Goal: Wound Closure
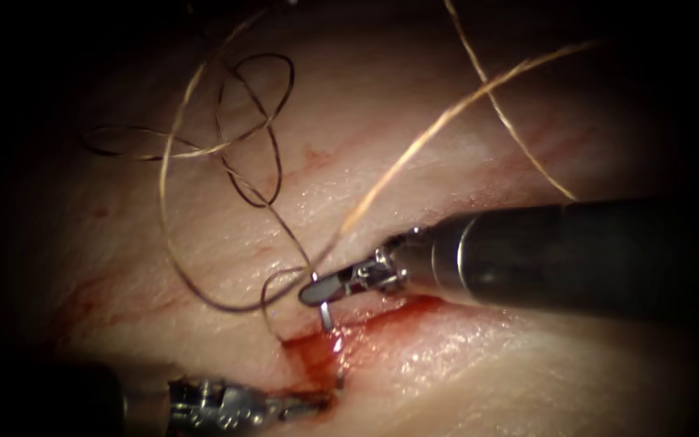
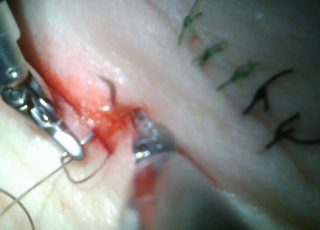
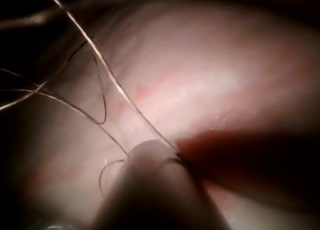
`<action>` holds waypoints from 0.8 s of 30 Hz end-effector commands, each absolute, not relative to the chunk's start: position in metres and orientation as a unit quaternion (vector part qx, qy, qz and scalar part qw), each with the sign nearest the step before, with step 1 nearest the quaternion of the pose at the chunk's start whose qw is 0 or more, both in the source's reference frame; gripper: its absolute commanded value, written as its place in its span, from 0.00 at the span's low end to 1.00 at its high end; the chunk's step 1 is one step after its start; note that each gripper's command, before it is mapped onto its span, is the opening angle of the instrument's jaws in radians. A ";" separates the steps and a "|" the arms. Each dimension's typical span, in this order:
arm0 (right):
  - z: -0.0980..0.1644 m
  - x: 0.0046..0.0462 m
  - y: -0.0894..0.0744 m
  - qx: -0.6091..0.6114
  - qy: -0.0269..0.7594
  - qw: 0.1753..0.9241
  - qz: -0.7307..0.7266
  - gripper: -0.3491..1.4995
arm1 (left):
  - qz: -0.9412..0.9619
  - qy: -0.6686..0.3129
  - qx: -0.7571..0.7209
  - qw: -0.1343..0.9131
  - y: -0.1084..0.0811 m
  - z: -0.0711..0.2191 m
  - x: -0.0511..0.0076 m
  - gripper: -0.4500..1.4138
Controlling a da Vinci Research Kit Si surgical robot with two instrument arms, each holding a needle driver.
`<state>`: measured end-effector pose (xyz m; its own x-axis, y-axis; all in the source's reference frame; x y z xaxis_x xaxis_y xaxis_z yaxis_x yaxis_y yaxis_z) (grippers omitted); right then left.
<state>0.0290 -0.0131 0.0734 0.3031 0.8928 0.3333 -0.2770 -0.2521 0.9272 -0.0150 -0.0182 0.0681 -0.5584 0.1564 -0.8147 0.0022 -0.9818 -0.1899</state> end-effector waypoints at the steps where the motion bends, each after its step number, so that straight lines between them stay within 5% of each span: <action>1: 0.073 0.0295 -0.014 0.596 0.253 0.547 0.530 0.00 | 0.878 -0.087 -0.468 0.044 -0.019 0.069 -0.0156 0.00; 10: 0.073 0.0289 -0.014 0.603 0.270 0.534 0.527 0.01 | 0.878 -0.087 -0.468 0.044 -0.019 0.069 -0.0156 0.00; 11: 0.073 0.0288 -0.014 0.595 0.291 0.539 0.521 0.20 | 0.878 -0.087 -0.468 0.044 -0.019 0.069 -0.0156 0.00; 13: 0.073 0.0284 -0.013 0.558 0.354 0.567 0.492 0.78 | 0.878 -0.087 -0.469 0.044 -0.019 0.069 -0.0156 0.00; 14: 0.073 0.0281 -0.012 0.526 0.390 0.593 0.468 0.89 | 0.878 -0.088 -0.469 0.044 -0.019 0.068 -0.0155 0.00; 22: 0.074 0.0266 -0.008 0.451 0.472 0.664 0.365 0.91 | 0.878 -0.080 -0.471 0.036 -0.019 0.068 -0.0157 0.00; 24: 0.074 0.0261 -0.007 0.441 0.482 0.671 0.351 0.91 | 0.876 -0.070 -0.477 0.032 -0.019 0.068 -0.0158 0.09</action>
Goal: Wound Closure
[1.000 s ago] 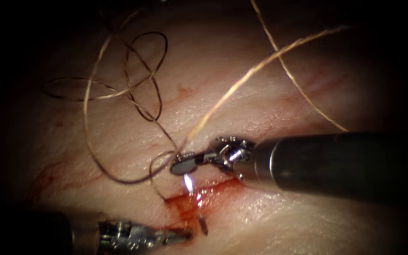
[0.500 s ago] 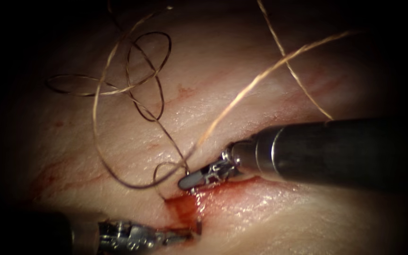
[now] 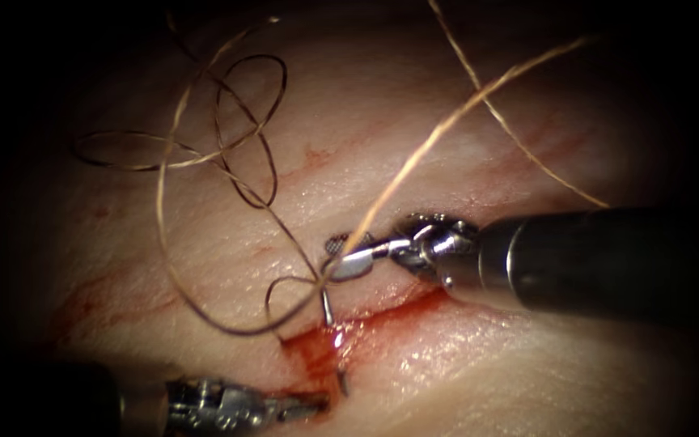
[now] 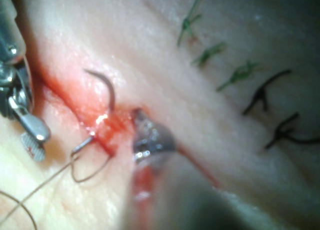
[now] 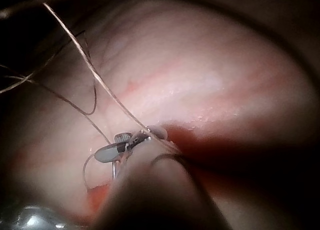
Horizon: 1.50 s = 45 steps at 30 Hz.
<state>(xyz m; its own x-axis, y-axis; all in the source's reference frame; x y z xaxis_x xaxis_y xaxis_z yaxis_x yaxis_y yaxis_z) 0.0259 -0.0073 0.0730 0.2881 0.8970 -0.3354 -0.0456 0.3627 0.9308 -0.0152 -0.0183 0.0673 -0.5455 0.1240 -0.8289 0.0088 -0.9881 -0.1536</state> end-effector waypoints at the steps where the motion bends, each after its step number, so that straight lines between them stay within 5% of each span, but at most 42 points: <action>1: 0.074 0.0259 -0.007 0.439 0.484 0.671 0.350 0.91 | 0.874 -0.066 -0.480 0.030 -0.019 0.068 -0.0158 0.14; 2: 0.074 0.0254 -0.006 0.417 0.502 0.688 0.318 0.89 | 0.873 -0.055 -0.484 0.020 -0.019 0.068 -0.0159 0.29; 5: 0.074 0.0251 -0.006 0.376 0.520 0.706 0.301 0.84 | 0.869 -0.043 -0.492 0.014 -0.020 0.067 -0.0160 0.44; 15: 0.072 0.0243 -0.007 0.383 0.530 0.710 0.262 0.87 | 0.847 -0.008 -0.530 0.031 -0.019 0.064 -0.0163 0.59; 30: 0.070 0.0209 -0.008 0.326 0.555 0.728 0.237 0.86 | 0.834 0.019 -0.549 0.046 -0.017 0.065 -0.0177 0.45; 35: 0.070 0.0205 -0.009 0.323 0.559 0.726 0.237 0.85 | 0.835 0.020 -0.548 0.047 -0.017 0.065 -0.0175 0.26; 36: 0.069 0.0205 -0.010 0.323 0.560 0.725 0.237 0.85 | 0.836 0.022 -0.547 0.046 -0.017 0.065 -0.0177 0.12; 38: 0.069 0.0204 -0.010 0.323 0.562 0.723 0.238 0.85 | 0.835 0.019 -0.547 0.052 -0.017 0.065 -0.0180 0.02; 45: 0.069 0.0198 -0.009 0.323 0.562 0.723 0.239 0.85 | 0.832 0.011 -0.551 0.054 -0.017 0.064 -0.0188 0.00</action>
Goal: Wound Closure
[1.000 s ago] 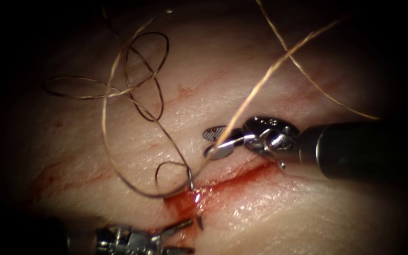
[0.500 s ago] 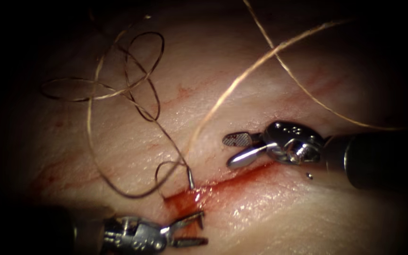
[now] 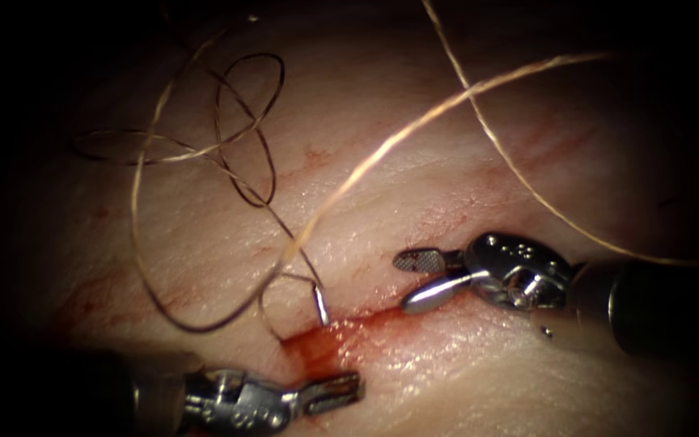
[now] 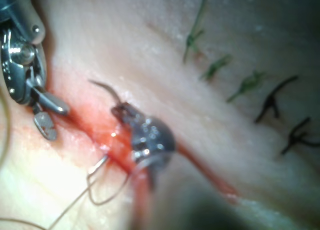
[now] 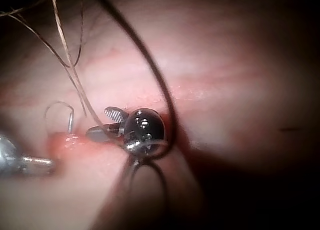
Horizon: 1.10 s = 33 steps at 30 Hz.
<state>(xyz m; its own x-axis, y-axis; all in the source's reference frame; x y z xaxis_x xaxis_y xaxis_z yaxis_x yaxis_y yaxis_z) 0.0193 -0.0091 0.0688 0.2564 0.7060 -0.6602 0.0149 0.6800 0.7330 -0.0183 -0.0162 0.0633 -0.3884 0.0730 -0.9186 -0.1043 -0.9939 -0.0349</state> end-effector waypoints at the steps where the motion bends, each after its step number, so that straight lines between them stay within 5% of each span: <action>1: 0.069 0.0197 -0.009 0.323 0.562 0.723 0.239 0.85 | 0.830 0.003 -0.554 0.059 -0.017 0.064 -0.0188 0.00; 19: 0.065 0.0182 -0.010 0.342 0.562 0.714 0.238 0.87 | 0.697 -0.247 -0.640 0.209 -0.019 0.057 -0.0185 0.00; 33: 0.066 0.0150 -0.014 0.360 0.557 0.711 0.234 0.87 | 0.656 -0.240 -0.693 0.178 -0.016 0.050 -0.0184 0.00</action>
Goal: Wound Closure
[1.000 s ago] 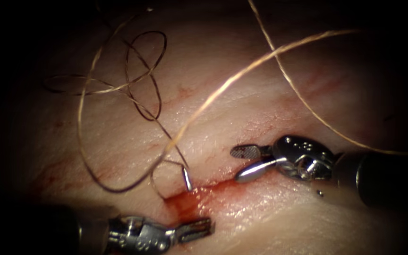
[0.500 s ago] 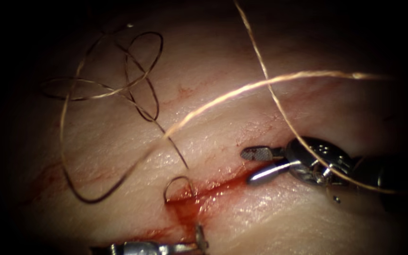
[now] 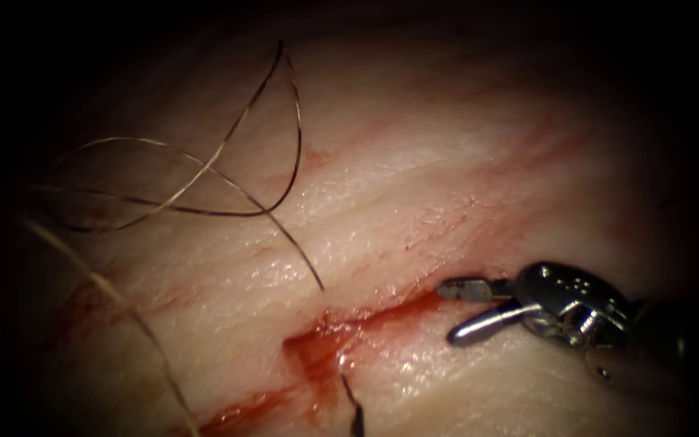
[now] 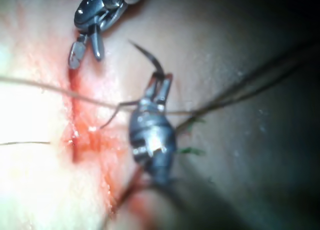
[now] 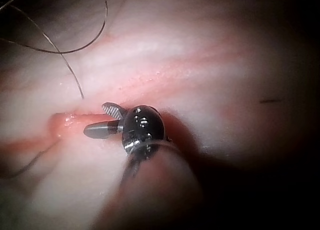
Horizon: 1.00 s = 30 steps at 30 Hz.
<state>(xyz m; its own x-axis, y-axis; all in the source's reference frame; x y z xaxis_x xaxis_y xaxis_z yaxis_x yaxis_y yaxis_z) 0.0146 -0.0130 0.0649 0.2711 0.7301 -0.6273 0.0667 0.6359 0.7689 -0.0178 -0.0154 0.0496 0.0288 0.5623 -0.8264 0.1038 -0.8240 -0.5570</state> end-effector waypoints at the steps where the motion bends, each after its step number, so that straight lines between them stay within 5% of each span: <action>1: 0.066 0.0147 -0.014 0.361 0.556 0.711 0.235 0.87 | 0.662 -0.222 -0.695 0.172 -0.016 0.050 -0.0184 0.00; 17: 0.068 0.0143 -0.019 0.356 0.559 0.710 0.239 0.86 | 0.714 -0.057 -0.688 0.116 -0.004 0.045 -0.0172 0.00; 30: 0.065 0.0180 -0.021 0.358 0.573 0.712 0.191 0.85 | 0.698 0.044 -0.703 0.134 0.009 0.037 -0.0060 0.00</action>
<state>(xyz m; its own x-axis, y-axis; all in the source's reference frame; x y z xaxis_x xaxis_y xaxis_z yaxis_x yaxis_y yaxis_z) 0.0172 -0.0202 0.0648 0.2728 0.6759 -0.6847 0.1355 0.6776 0.7229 -0.0046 0.0099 0.0363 0.0267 0.1213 -0.9923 -0.2642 -0.9565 -0.1240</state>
